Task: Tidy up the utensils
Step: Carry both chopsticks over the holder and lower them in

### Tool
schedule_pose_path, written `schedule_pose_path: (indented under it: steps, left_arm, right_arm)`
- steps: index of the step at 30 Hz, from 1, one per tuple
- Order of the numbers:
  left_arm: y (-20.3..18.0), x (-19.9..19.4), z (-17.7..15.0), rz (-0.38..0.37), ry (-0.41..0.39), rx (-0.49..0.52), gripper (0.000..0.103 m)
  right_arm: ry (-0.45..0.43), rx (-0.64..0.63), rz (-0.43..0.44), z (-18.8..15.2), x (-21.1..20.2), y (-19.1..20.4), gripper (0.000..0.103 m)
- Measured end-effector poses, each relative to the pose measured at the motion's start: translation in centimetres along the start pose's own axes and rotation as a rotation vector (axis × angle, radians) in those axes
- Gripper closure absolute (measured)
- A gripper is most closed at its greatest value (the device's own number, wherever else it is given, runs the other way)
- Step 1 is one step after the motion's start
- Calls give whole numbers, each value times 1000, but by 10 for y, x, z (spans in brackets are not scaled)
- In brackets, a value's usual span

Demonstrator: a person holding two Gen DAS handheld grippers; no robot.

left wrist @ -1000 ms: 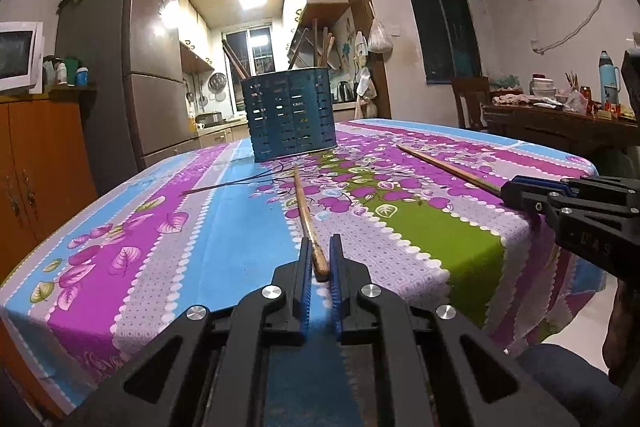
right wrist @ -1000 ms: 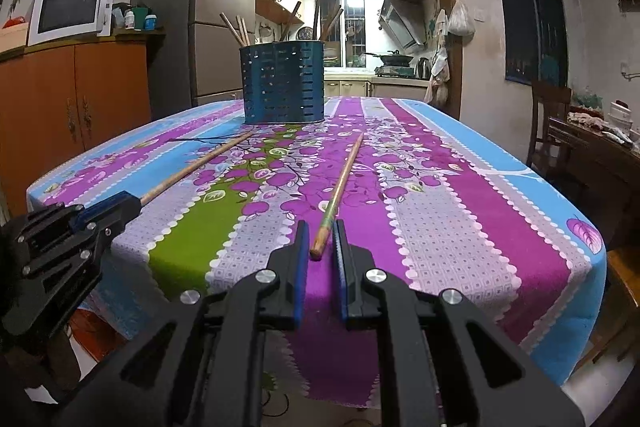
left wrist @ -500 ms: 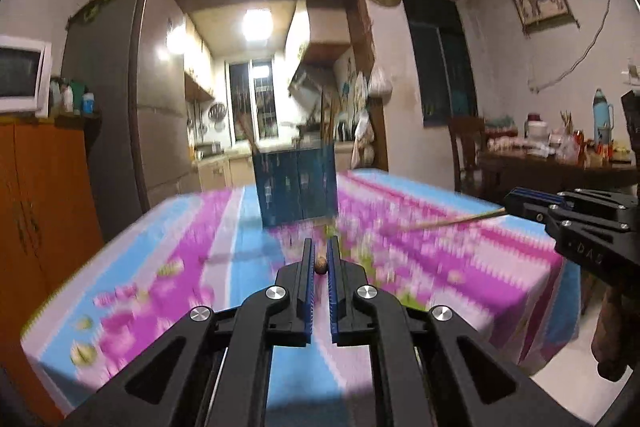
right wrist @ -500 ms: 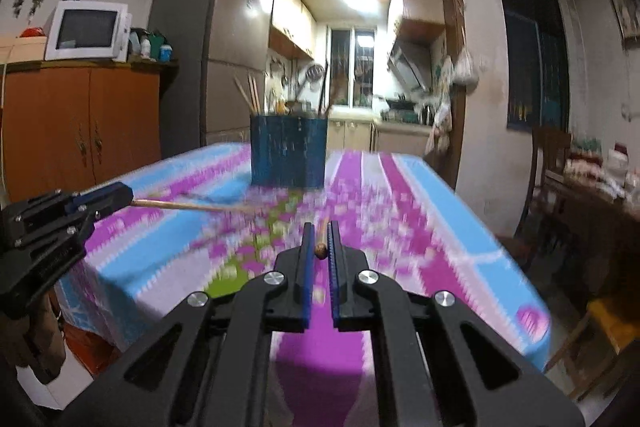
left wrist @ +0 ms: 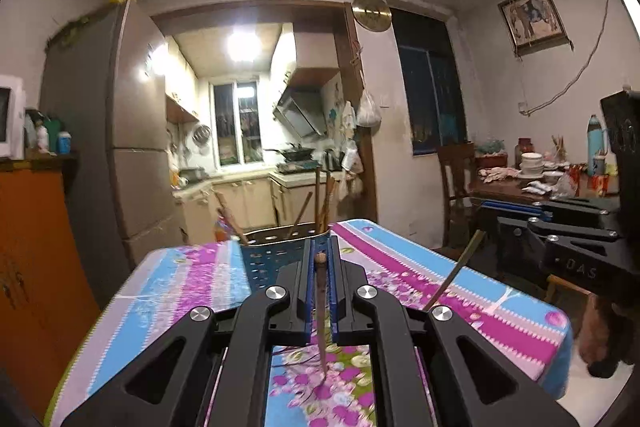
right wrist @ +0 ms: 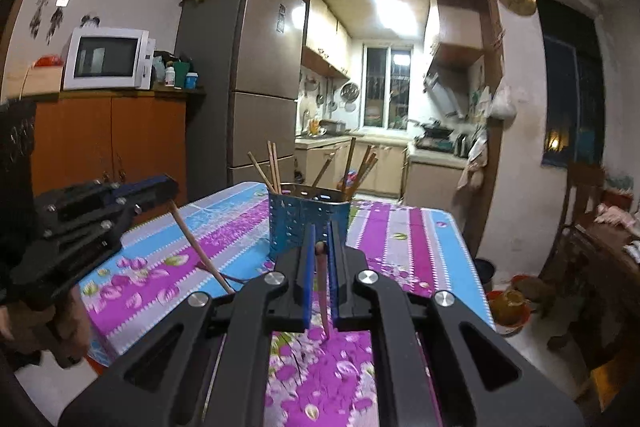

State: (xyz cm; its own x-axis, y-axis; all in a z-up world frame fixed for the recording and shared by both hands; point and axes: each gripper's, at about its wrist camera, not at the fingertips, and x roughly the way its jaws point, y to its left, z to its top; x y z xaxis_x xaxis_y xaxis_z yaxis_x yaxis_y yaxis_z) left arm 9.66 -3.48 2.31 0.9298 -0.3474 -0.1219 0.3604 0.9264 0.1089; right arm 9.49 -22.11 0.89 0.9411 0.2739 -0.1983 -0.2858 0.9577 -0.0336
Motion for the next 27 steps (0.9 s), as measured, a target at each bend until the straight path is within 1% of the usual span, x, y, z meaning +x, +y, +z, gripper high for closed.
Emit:
schedule_pose_path:
  steps: [3, 6, 8, 15, 21, 27]
  left_arm:
    - [9, 16, 10, -8, 25, -21, 96]
    - [15, 31, 21, -4, 59, -20, 96]
    - [19, 38, 28, 2, 67, -13, 96]
    - [38, 58, 45, 9, 102, -58, 96]
    - [55, 69, 69, 51, 104, -57, 96]
    - [78, 82, 112, 79, 92, -75, 96]
  right_arm:
    - [28, 15, 17, 13, 14, -8, 99]
    - [51, 31, 29, 23, 25, -14, 99]
    - [60, 29, 35, 31, 32, -15, 99]
    - [62, 42, 53, 52, 50, -20, 99]
    - [39, 50, 58, 79, 60, -22, 99]
    - [44, 68, 60, 118, 83, -31, 99]
